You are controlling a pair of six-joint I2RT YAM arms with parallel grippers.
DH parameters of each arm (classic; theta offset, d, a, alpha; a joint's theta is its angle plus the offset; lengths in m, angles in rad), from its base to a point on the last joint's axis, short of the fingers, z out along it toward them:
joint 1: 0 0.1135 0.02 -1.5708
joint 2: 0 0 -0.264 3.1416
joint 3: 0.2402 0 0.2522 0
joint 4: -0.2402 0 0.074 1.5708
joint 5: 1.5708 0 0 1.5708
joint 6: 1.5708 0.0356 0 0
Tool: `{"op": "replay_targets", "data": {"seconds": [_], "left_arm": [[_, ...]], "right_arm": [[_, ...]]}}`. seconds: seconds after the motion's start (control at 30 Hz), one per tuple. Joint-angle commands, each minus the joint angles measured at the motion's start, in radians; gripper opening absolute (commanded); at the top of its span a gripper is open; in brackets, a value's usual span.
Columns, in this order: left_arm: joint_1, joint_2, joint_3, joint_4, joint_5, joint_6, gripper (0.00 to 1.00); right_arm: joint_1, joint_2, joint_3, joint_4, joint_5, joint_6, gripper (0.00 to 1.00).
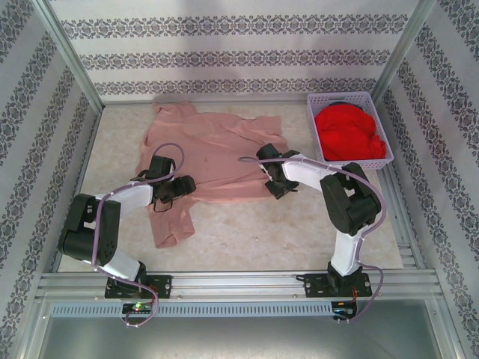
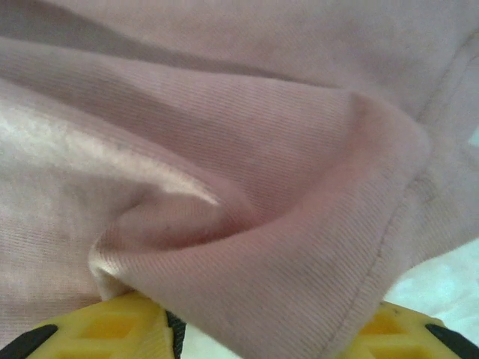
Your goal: Fold the inside-out t-shirt
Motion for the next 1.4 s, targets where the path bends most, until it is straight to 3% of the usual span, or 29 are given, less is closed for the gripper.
{"op": "replay_targets", "data": {"seconds": [0.0, 0.17, 0.5, 0.67, 0.9, 1.1, 1.23, 1.37], "left_arm": [[0.015, 0.012, -0.017, -0.077, -0.004, 0.018, 0.75], [0.015, 0.017, -0.021, -0.076, -0.004, 0.02, 0.75], [0.016, 0.019, -0.017, -0.077, -0.005, 0.023, 0.75], [0.016, 0.009, -0.015, -0.086, -0.005, 0.023, 0.75], [0.016, -0.022, -0.002, -0.09, 0.032, 0.008, 0.75], [0.015, -0.058, 0.036, -0.125, 0.048, 0.012, 0.75], [0.015, -0.077, 0.062, -0.147, 0.043, 0.016, 0.75], [0.015, -0.081, 0.077, -0.15, 0.046, 0.012, 0.75]], "right_arm": [[-0.006, 0.028, 0.016, -0.018, 0.107, -0.022, 0.42], [-0.03, -0.002, 0.002, 0.0, 0.109, -0.012, 0.3], [-0.11, -0.075, -0.036, 0.074, -0.017, 0.017, 0.0], [-0.166, -0.182, -0.071, 0.089, -0.187, 0.056, 0.0], [-0.308, -0.371, -0.18, 0.166, -0.621, 0.171, 0.0], [-0.369, -0.458, -0.209, 0.182, -0.88, 0.215, 0.0], [-0.368, -0.483, -0.174, 0.122, -0.997, 0.195, 0.0], [-0.354, -0.489, -0.135, 0.03, -0.996, 0.154, 0.0]]}}
